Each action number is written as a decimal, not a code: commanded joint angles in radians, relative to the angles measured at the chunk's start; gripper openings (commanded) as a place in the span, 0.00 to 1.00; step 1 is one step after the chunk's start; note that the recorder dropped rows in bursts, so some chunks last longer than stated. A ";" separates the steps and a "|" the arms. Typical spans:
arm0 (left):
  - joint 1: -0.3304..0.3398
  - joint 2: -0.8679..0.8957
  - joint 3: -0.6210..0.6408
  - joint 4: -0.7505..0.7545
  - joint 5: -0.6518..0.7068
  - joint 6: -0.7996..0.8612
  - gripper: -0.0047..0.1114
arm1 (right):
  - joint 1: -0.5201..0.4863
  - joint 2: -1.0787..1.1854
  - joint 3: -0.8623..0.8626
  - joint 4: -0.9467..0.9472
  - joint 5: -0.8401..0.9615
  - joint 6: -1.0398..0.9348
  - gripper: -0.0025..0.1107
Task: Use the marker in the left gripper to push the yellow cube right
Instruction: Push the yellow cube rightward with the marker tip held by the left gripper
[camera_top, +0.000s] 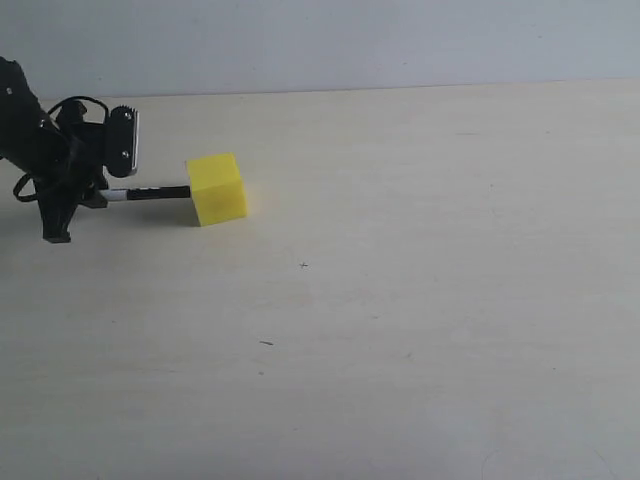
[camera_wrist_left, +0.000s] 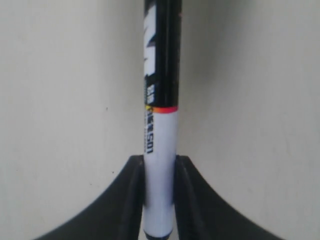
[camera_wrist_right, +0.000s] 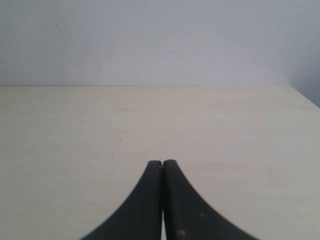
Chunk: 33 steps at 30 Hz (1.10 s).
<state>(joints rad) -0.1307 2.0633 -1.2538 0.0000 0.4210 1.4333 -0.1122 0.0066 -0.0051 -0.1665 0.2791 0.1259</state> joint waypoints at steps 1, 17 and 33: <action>0.023 -0.023 -0.006 -0.010 -0.011 -0.070 0.04 | -0.004 -0.007 0.005 -0.002 -0.013 0.002 0.02; -0.094 -0.005 -0.006 0.015 0.023 -0.180 0.04 | -0.004 -0.007 0.005 -0.002 -0.013 0.002 0.02; -0.055 -0.026 -0.006 0.250 0.148 -0.500 0.04 | -0.004 -0.007 0.005 -0.002 -0.013 0.002 0.02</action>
<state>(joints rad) -0.1749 2.0497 -1.2538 0.2492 0.5759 0.9455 -0.1122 0.0066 -0.0051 -0.1665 0.2791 0.1259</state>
